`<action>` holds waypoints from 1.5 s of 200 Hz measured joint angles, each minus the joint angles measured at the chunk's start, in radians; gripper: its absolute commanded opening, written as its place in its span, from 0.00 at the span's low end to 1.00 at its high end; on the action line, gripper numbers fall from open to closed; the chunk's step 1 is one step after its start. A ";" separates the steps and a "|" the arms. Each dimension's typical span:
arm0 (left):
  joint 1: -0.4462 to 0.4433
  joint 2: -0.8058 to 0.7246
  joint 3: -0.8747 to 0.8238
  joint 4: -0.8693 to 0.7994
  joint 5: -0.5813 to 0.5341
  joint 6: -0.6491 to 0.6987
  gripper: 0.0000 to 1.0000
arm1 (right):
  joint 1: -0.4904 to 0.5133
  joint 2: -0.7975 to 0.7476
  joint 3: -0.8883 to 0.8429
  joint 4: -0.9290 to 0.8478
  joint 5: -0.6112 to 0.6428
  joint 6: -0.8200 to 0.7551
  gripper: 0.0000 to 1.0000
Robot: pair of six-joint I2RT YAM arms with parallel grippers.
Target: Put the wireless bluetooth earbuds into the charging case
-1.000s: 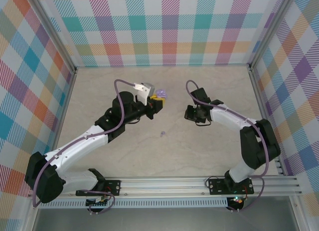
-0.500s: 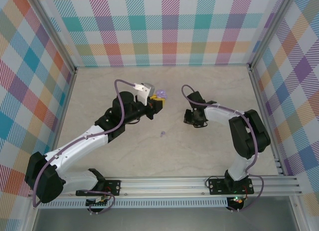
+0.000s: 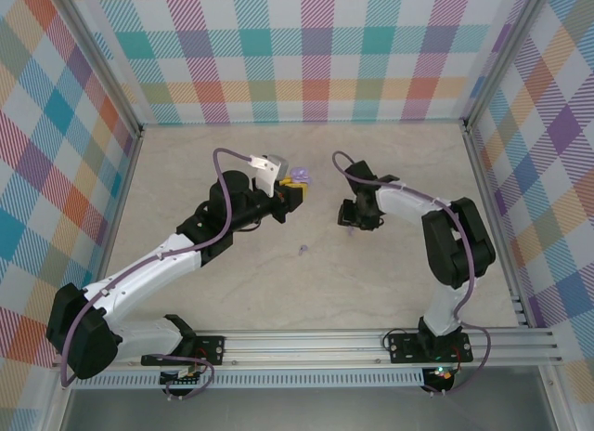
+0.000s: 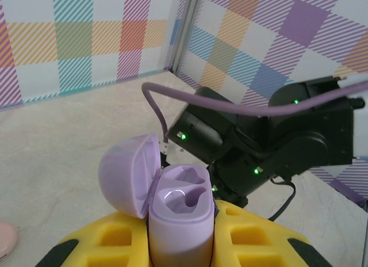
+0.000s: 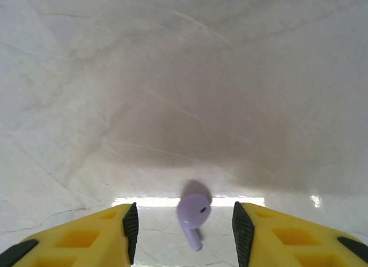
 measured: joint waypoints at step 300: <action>0.000 -0.002 -0.009 0.000 0.000 0.000 0.11 | -0.044 0.315 0.384 -0.438 -0.125 -0.177 0.34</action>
